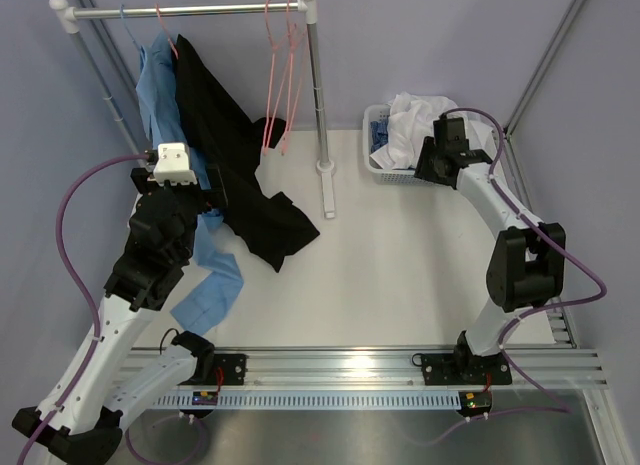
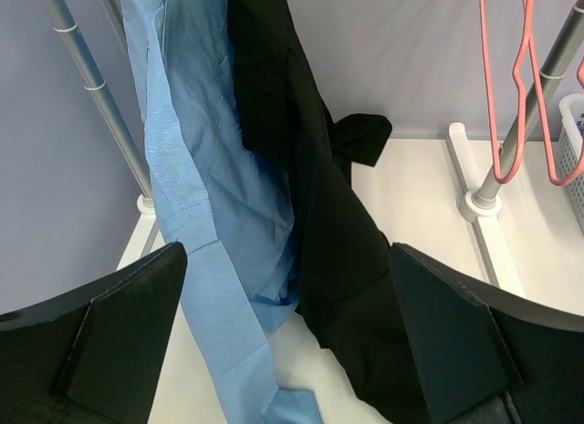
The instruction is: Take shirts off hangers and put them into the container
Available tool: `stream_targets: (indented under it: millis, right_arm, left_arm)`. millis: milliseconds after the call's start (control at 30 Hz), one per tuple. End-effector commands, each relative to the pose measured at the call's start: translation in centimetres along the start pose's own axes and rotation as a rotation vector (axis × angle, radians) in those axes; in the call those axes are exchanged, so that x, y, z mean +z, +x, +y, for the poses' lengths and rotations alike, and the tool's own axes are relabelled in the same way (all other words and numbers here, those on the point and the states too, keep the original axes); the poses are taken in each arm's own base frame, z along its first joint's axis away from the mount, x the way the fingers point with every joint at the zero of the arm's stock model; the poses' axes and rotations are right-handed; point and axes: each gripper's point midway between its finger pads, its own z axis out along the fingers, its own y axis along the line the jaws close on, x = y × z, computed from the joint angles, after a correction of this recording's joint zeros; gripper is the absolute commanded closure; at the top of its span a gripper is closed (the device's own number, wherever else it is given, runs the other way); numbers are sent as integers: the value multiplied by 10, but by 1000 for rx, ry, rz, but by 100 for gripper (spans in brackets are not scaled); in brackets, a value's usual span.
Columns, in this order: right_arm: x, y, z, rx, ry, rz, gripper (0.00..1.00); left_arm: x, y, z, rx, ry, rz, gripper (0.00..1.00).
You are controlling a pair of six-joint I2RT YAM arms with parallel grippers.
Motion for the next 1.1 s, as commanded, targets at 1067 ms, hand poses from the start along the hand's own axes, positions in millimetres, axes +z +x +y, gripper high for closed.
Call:
stream_targets:
  millis: [1067]
  right_arm:
    - [88,-65,8,16,19,-7,53]
  left_arm:
    - [-1,-18,2,-40,-7,-67,1]
